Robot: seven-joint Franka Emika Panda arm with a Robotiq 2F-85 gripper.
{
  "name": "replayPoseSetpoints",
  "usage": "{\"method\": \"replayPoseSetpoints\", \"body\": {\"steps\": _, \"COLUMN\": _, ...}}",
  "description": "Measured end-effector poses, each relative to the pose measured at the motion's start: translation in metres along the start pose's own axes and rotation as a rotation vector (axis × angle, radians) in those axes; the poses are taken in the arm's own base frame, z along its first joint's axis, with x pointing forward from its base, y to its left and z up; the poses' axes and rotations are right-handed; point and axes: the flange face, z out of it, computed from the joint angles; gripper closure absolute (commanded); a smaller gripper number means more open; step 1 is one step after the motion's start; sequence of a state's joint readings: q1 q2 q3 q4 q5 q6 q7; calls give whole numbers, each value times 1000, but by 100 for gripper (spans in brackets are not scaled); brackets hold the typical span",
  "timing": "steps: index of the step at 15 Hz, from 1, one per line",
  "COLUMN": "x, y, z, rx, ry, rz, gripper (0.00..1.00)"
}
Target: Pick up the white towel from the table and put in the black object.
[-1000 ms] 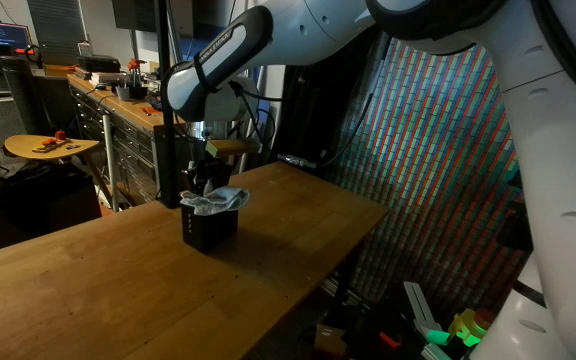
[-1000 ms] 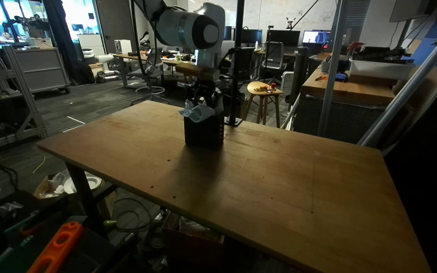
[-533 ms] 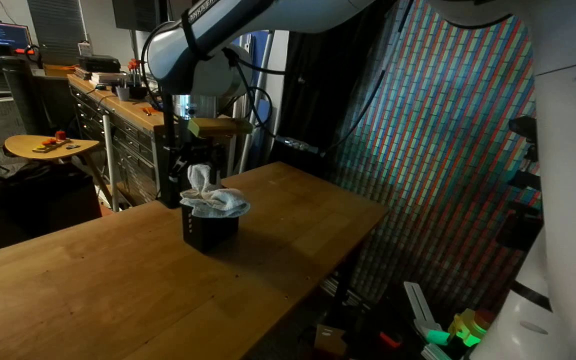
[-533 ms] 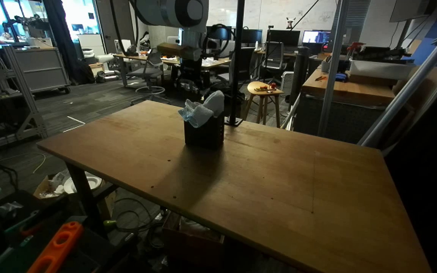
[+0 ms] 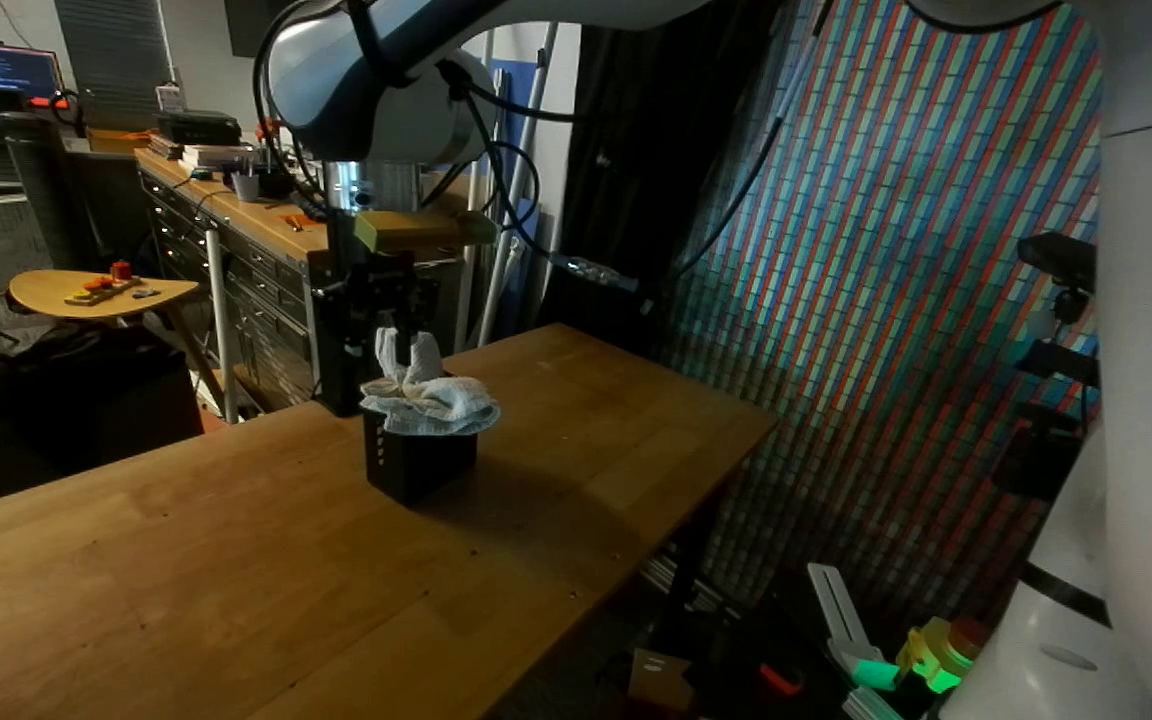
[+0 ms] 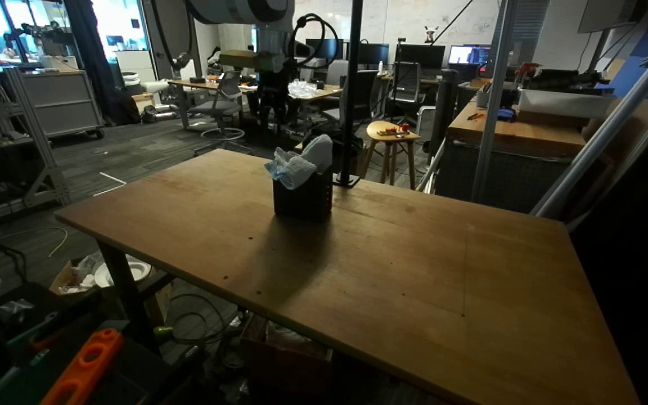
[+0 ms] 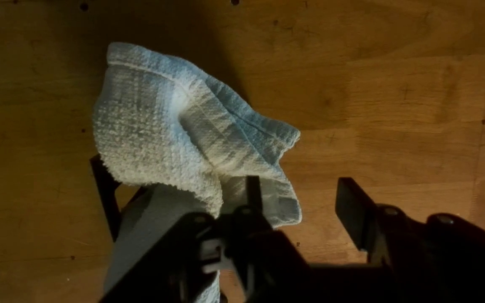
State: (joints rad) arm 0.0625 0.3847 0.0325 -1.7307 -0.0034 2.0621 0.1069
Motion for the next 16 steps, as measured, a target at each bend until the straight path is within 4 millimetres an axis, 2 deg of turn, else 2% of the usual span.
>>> {"method": "replayPoseSetpoints", "body": {"steps": 3, "x": 1, "y": 6, "z": -1, "rx": -39, "ry": 3, "rz": -4, "gripper": 100}}
{"method": "replayPoseSetpoints", "body": {"steps": 11, "x": 10, "y": 44, "z": -4, "rx": -95, "ry": 14, "rz": 25, "gripper": 100}}
{"method": "replayPoseSetpoints", "body": {"steps": 16, "x": 25, "y": 42, "z": 22, "rx": -93, "ry": -7, "rz": 23, "gripper": 100}}
